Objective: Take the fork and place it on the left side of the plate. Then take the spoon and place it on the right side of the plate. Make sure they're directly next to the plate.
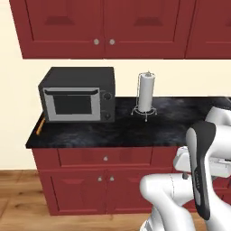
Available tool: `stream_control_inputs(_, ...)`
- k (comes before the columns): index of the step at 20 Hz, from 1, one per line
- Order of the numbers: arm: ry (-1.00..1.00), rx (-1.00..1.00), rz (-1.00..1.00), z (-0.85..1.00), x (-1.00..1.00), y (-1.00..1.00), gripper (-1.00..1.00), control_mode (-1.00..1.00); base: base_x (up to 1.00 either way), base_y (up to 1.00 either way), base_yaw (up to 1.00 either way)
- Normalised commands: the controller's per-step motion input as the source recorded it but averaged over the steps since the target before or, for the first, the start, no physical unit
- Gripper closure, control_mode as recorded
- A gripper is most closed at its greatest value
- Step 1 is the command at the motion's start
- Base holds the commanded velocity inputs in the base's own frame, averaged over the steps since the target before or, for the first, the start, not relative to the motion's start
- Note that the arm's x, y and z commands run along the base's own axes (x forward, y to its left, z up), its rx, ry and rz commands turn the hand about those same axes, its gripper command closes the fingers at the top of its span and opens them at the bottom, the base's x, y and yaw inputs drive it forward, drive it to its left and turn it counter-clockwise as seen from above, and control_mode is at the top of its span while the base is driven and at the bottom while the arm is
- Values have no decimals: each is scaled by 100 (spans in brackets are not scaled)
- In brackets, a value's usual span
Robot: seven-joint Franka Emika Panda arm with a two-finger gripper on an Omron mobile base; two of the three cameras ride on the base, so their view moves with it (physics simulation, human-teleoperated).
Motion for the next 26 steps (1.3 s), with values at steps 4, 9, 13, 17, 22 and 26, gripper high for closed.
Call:
stream_control_inputs(4,0,0,0,0,0,0,-100,100,50,100,0)
stream_control_inputs(9,0,0,0,0,0,0,-100,100,45,100,0)
stream_control_inputs(13,0,0,0,0,0,0,-100,100,45,100,0)
stream_control_inputs(17,0,0,0,0,0,0,-100,100,59,96,0)
stream_control_inputs(22,0,0,0,0,0,0,-100,100,71,81,0)
stream_control_inputs(26,0,0,0,0,0,0,-100,100,57,56,1)
